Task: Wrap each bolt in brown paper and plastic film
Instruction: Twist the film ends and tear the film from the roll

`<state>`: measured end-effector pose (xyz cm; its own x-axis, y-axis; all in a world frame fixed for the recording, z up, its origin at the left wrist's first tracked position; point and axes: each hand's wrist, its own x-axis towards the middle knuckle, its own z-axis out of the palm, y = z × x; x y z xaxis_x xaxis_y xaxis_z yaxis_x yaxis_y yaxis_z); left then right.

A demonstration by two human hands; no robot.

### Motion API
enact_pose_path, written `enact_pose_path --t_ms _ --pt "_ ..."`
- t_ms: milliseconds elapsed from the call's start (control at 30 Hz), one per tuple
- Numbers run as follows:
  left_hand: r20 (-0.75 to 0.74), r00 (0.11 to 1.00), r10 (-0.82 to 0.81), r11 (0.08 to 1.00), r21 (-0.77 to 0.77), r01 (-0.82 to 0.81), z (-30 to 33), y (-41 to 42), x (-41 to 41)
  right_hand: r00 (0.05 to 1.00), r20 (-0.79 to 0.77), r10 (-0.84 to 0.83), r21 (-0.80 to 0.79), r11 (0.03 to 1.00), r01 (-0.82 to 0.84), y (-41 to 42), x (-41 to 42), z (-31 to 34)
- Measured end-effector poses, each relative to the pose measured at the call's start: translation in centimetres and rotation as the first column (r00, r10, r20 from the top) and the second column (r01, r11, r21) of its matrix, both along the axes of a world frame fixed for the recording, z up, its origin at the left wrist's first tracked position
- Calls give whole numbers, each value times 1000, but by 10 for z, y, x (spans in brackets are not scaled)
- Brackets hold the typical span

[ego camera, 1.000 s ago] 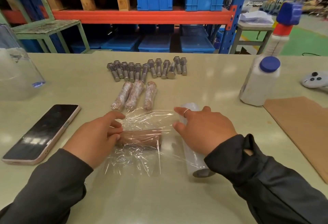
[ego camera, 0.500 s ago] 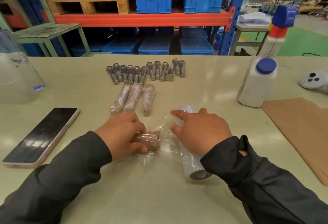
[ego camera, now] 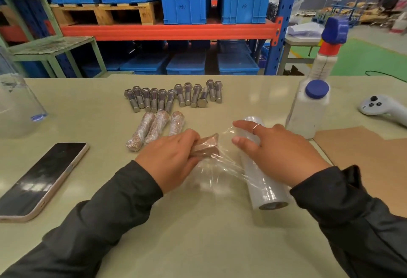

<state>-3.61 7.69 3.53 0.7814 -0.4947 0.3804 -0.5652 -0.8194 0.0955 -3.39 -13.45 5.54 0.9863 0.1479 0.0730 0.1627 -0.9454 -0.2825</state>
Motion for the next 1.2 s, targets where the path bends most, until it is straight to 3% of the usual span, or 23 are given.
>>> enact_pose_path --t_ms 100,267,400,500,633,700,933,1200 --pt "70 997 -13 997 -76 19 7 -20 1 1000 20 1 59 998 -2 -16 1 5" --pt "9 999 -44 929 -367 44 2 -48 4 998 62 12 134 991 -21 -29 0 0" --pt "-108 982 -157 747 -664 46 -1 -72 8 995 86 41 199 978 -58 -27 2 -9" --pt "-247 907 -342 556 -831 -16 0 -76 6 994 94 48 250 966 -70 -23 2 -16" --pt "-330 728 -601 342 -930 -139 -1 -79 1 997 72 0 272 962 -20 -16 -6 -24" --pt "-355 710 -609 283 -933 -223 -5 -82 2 996 87 -24 267 964 -1 -10 -8 -28" --pt "-349 847 -401 290 -925 -244 -17 -87 5 992 128 6 250 968 -38 -2 -8 -38" --pt "-316 924 -213 460 -867 -190 -24 -82 2 992 -109 68 598 802 10 0 -11 -44"
